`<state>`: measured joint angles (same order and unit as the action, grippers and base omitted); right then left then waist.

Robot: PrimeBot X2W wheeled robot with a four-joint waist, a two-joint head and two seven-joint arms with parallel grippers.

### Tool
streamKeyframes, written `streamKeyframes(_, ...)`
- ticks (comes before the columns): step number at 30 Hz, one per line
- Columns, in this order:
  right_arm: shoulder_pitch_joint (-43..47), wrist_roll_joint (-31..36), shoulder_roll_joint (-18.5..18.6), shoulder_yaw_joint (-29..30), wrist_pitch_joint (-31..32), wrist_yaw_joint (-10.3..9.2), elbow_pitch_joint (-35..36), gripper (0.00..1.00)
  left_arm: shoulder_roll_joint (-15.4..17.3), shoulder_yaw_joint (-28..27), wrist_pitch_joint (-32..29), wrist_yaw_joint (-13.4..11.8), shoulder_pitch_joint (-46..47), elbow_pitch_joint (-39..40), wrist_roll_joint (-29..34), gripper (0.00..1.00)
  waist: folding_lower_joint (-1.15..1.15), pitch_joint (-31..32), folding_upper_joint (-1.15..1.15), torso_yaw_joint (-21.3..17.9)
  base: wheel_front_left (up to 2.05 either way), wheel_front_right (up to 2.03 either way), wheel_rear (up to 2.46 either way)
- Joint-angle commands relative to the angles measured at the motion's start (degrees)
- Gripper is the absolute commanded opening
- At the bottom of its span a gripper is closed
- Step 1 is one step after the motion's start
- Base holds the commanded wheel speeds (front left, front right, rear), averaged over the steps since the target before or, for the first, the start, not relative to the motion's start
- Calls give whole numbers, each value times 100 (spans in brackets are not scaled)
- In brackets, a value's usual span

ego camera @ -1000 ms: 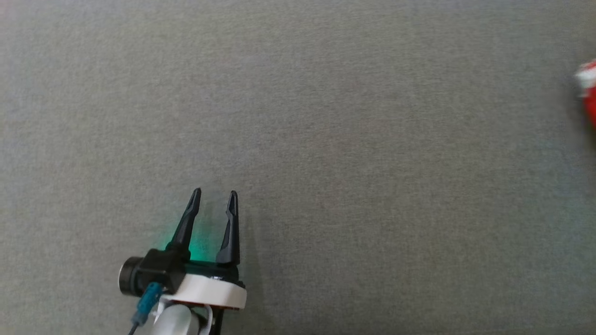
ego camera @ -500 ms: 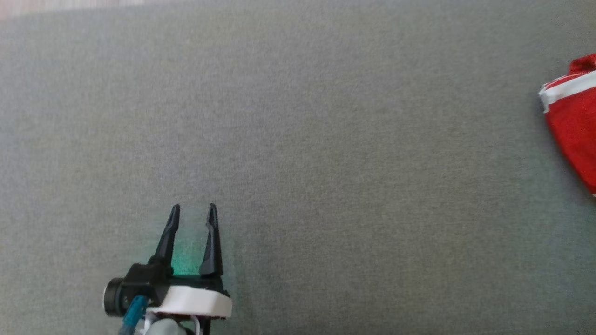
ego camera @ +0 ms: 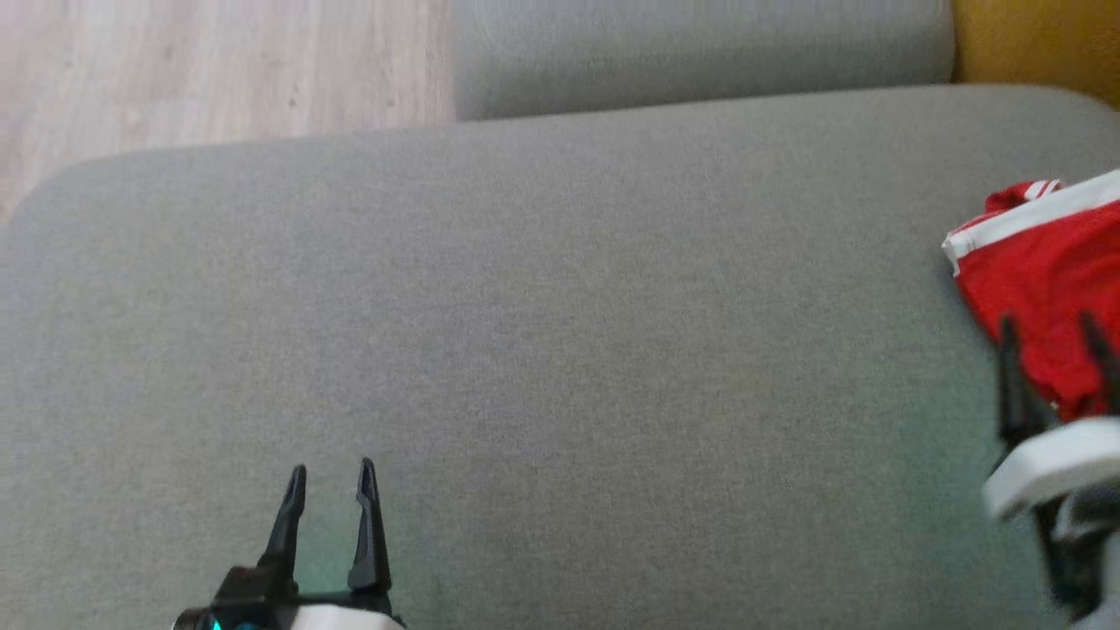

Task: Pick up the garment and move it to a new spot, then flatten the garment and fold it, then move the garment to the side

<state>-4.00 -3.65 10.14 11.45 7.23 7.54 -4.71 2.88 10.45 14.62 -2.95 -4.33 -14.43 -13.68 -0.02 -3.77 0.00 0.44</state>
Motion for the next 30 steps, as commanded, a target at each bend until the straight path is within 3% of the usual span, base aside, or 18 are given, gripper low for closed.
streamKeyframes(1, 31, 18, -118, -171, -263, -5, 230, 100, -1, -241, 38, 52, 98, 116, 71, 100, 2, 180, 0, 88, 0, 0, 0)
streamKeyframes(10, 757, 40, -630, -879, -1724, -5, -551, 100, 1, -333, 38, 316, 60, -173, 296, 100, 2, 381, 0, 251, 0, 0, 0)
streamKeyframes(21, 614, -99, -711, -1323, -2118, -5, -1222, 100, 0, -335, 38, 361, 134, -243, 482, 100, 2, 417, 0, 288, 0, 0, 0)
streamKeyframes(22, 910, -89, -748, -1168, -2045, 0, -1390, 0, 3, -132, 0, 353, -75, -387, 424, 0, 2, 418, 0, 288, 0, 0, 0)
streamKeyframes(30, 917, -468, -753, -1119, -1930, 0, -1669, 0, 0, -184, -103, 381, -72, -627, 50, 0, 2, 417, 0, 273, 0, 0, 0)
